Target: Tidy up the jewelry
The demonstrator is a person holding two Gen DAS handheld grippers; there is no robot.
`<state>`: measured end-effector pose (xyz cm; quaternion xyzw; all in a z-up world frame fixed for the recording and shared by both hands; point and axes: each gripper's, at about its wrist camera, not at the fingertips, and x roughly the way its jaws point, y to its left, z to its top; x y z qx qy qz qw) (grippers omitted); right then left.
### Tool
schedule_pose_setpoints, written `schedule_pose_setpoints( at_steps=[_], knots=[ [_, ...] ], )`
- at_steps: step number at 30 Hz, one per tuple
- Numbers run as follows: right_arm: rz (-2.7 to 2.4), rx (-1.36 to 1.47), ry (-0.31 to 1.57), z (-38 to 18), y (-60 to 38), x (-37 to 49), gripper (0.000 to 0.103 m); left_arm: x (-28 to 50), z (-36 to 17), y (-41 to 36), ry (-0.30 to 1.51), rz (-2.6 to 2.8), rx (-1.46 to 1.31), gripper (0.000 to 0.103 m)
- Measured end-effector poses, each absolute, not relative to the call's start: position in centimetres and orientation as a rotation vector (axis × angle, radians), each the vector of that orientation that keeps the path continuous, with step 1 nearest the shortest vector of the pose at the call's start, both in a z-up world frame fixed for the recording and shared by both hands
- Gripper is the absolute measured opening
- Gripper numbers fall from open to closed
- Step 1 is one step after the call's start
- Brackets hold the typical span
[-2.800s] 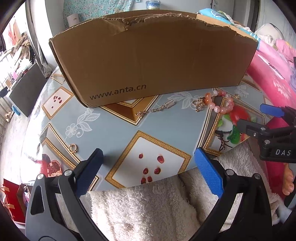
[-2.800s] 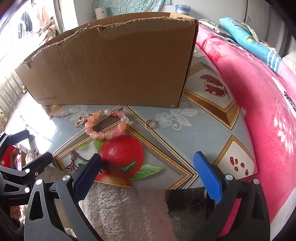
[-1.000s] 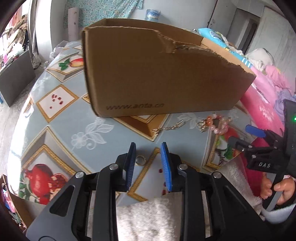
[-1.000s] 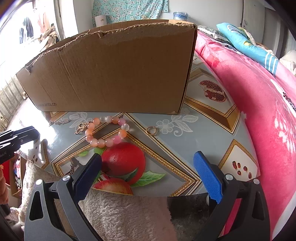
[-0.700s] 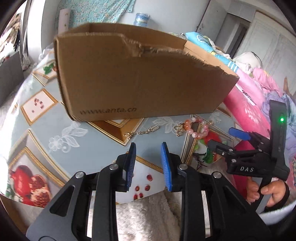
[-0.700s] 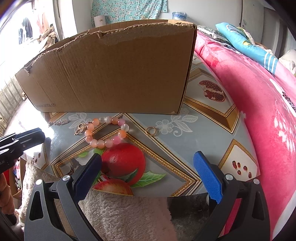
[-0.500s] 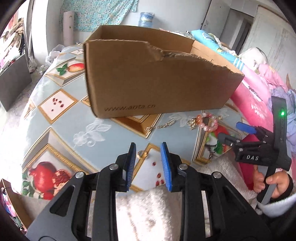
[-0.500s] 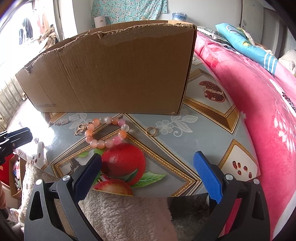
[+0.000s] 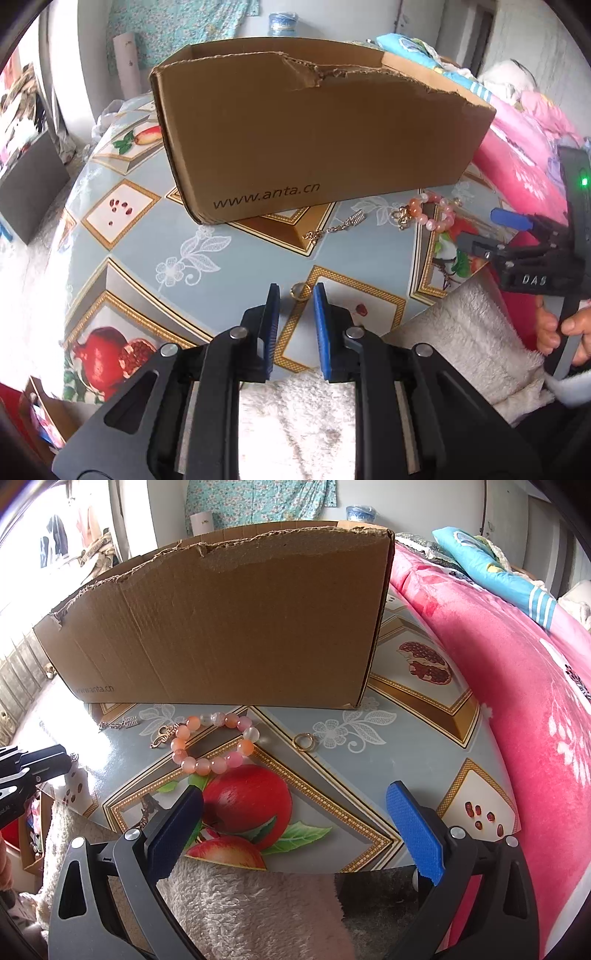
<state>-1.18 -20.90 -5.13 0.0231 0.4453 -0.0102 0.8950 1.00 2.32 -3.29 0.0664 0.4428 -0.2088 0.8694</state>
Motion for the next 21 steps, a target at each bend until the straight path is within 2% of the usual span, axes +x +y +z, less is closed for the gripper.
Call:
schedule_pose_setpoints(
  at_steps=[21],
  knots=[
    [-0.028,0.046,0.926,-5.0,-20.8,-1.1,0.097,1.7,-3.2,1.1,0.958,-0.444,0.208,0.018]
  ],
)
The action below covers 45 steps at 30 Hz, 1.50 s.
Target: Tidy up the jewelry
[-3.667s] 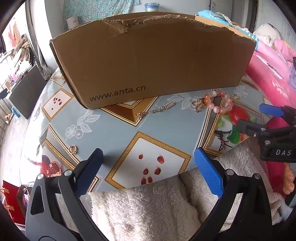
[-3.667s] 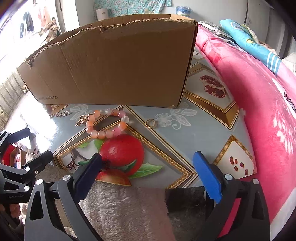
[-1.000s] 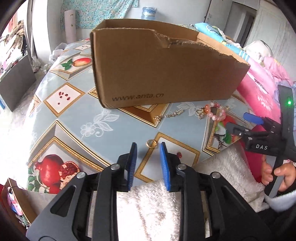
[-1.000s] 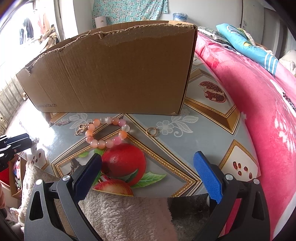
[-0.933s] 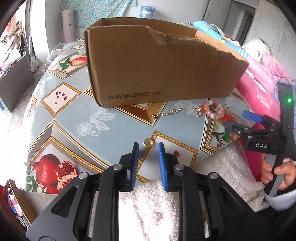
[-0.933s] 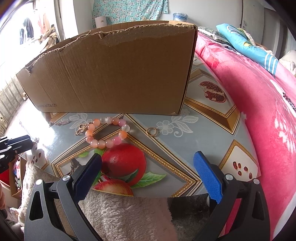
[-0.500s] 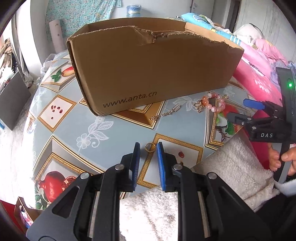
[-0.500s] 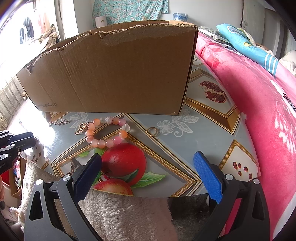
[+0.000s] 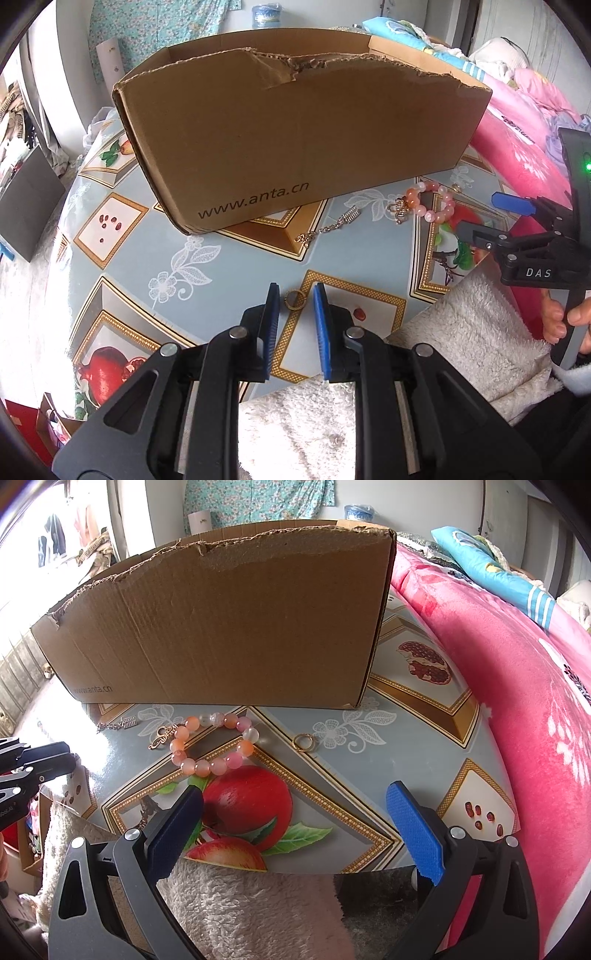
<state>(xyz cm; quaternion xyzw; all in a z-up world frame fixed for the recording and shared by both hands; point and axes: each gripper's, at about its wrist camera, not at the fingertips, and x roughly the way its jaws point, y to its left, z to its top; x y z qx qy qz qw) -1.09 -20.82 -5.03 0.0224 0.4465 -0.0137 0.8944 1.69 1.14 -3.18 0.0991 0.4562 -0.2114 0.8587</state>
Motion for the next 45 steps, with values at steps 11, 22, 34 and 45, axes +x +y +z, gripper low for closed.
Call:
schedule_pose_setpoints(
  at_steps=[11,22,34,45],
  knots=[
    [-0.027,0.046,0.928,-5.0,-20.8,-1.1,0.097,1.5,-3.3,0.6,0.937,-0.401,0.219,0.011],
    [0.007,0.036,0.858,-3.0,-22.4,-1.0,0.073,2.0,-3.1,1.2,0.926,-0.410,0.169,0.011],
    [0.137,-0.015,0.919,-2.9,-22.7,1.7,0.034,2.3,-3.2,1.1,0.921,-0.428,0.146,0.011],
    [0.299,-0.096,0.981,-3.6,-23.4,3.4,0.020,2.5,-3.2,1.3,0.916,-0.437,0.148,0.011]
  ],
)
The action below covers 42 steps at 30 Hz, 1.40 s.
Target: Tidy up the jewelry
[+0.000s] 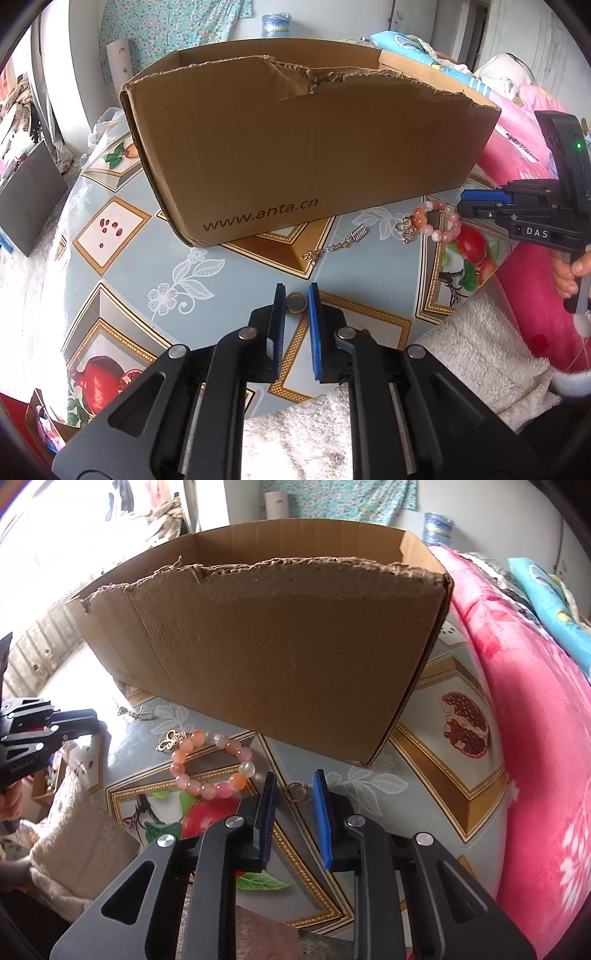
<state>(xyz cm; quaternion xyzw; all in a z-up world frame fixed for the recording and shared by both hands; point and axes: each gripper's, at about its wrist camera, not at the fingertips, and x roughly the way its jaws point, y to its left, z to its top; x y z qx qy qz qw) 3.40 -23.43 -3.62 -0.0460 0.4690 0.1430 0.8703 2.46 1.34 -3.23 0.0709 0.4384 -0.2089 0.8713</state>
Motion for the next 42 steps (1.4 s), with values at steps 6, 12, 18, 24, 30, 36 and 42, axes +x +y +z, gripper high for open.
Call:
schedule_pose_setpoints(
  at_steps=[6,12,18,24,30,36,42],
  knots=[
    [0.372,-0.045,0.999,-3.6,-25.2,4.8,0.012,2.3,-3.1,1.5,0.904,-0.433,0.142,0.011],
    [0.361,0.018,0.977,-3.8,-26.4,4.8,0.010,1.9,-2.7,1.8,0.893,-0.430,0.133,0.011],
    [0.357,0.062,0.925,-2.3,-26.6,2.6,0.010,1.0,-1.4,1.9,0.858,-0.435,0.141,0.011],
    [0.381,0.082,0.809,2.6,-26.7,1.4,0.010,-0.4,2.8,2.5,0.769,-0.497,0.079,0.011],
    [0.450,0.086,0.691,8.5,-26.4,3.7,0.010,0.7,8.8,1.2,0.630,-0.590,0.079,0.011],
    [0.496,0.076,0.803,9.9,-24.5,10.7,0.009,8.4,9.8,-2.8,0.710,-0.658,0.036,0.011],
    [0.451,-0.011,0.988,6.5,-23.5,17.2,0.009,16.9,5.6,-7.2,0.967,-0.674,-0.019,0.011]
  ],
)
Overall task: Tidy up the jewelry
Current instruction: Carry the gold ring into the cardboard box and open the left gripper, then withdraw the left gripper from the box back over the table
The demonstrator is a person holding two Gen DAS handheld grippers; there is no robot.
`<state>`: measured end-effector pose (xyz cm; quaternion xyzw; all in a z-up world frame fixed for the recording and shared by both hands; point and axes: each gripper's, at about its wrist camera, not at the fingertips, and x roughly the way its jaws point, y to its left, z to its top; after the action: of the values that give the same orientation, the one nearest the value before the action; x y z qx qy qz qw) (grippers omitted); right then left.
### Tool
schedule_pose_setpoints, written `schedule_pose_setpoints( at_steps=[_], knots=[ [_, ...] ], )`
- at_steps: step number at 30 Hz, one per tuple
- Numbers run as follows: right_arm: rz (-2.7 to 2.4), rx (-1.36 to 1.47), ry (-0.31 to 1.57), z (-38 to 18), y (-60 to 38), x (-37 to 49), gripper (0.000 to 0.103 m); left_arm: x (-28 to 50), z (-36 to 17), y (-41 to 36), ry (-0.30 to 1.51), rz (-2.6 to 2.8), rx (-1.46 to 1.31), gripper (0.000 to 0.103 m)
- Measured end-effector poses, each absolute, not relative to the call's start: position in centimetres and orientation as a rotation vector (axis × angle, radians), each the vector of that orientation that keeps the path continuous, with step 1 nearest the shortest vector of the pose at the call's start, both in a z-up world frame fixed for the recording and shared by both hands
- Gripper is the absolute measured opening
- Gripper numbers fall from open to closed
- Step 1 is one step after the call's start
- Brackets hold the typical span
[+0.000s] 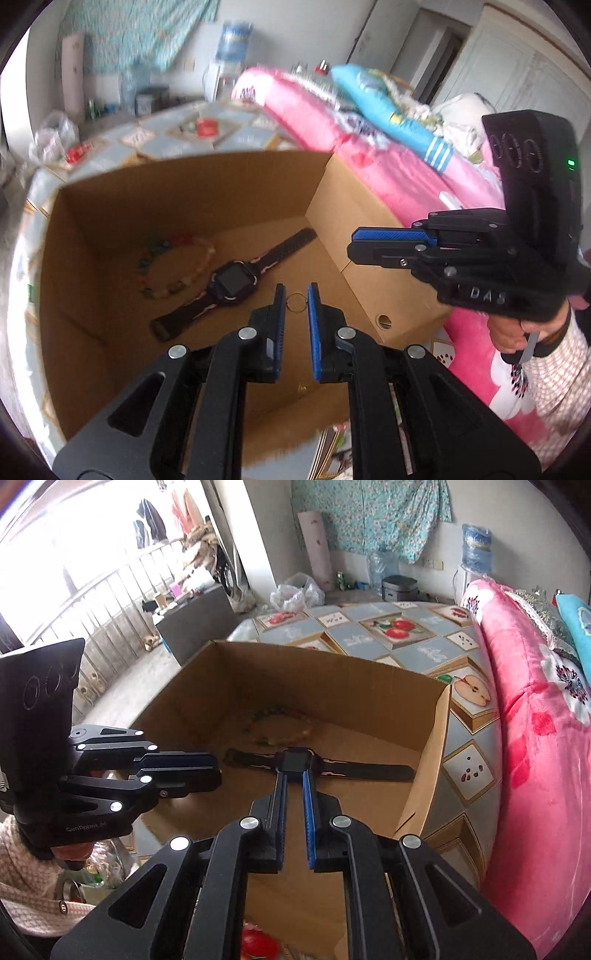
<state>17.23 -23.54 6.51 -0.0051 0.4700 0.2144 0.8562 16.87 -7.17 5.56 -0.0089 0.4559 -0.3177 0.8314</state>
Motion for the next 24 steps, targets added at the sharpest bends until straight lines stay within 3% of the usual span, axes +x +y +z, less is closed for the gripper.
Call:
schedule_pose_setpoints(
  at_steps=[10,13,14,24],
  knots=[
    [0.419,-0.028,0.985,5.6,-25.1,19.0,0.010,19.6,3.0,-10.9,1.081,-0.701,0.033,0.012],
    [0.412,0.012,0.982,5.6,-25.9,19.1,0.010,19.9,3.1,-11.0,1.099,-0.706,0.005,0.026],
    [0.408,0.022,0.975,5.7,-26.2,19.1,0.010,20.0,3.1,-10.9,1.101,-0.710,-0.007,0.027],
    [0.387,0.094,0.885,7.5,-27.7,17.1,0.011,18.1,6.3,-8.1,0.959,-0.719,-0.080,0.027]
  ],
)
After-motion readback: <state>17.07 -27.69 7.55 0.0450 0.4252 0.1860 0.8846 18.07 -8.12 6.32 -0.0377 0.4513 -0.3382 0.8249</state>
